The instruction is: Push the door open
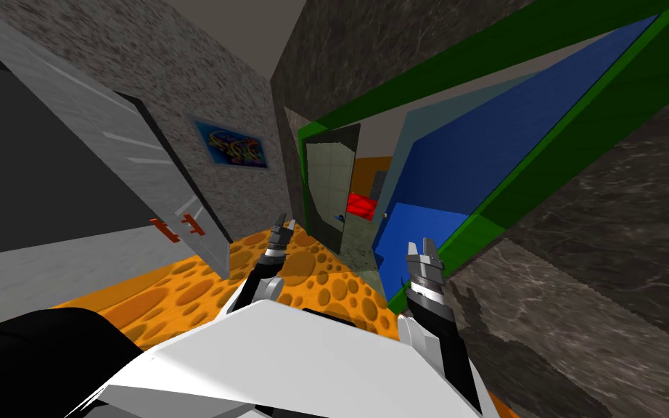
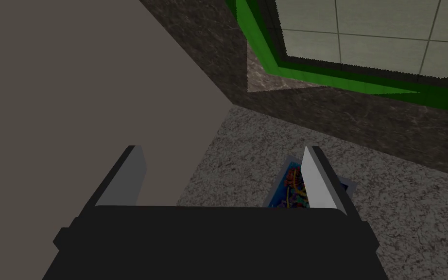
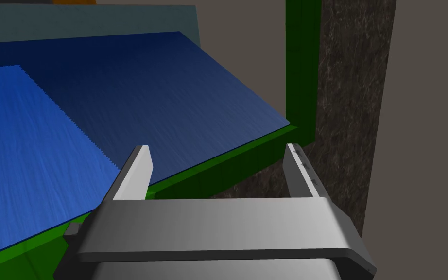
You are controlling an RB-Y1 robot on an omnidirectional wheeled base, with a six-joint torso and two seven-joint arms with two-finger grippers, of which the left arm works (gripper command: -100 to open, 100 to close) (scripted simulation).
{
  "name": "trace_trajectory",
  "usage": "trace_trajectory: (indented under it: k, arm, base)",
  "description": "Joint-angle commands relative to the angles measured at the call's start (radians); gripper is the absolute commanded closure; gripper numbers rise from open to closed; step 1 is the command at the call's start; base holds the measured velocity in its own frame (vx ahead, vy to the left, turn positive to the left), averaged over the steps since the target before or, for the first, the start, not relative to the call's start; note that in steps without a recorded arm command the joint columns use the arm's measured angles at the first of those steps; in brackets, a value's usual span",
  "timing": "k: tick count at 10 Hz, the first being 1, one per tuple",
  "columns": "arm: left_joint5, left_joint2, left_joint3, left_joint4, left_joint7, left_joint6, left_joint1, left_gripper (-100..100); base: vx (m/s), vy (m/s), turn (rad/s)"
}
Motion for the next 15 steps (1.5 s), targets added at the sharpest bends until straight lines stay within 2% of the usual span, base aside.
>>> trace_trajectory:
  k: [1,9,10,15]
  arm:
    - [0.001,0.008,-0.002,0.03,0.007,-0.006,-0.004,-100]
    - [-0.008,0.024,-0.034,0.212,0.019,-0.039,-0.052,-100]
    - [-0.008,0.024,-0.034,0.215,0.019,-0.039,-0.052,-100]
    - [-0.014,0.031,-0.056,0.349,0.029,-0.064,-0.086,-100]
  base:
    - [0.1,0.03,-0.055]
    - [0.096,0.038,-0.064]
    - [0.058,0.026,-0.022]
    - [0.075,0.04,-0.069]
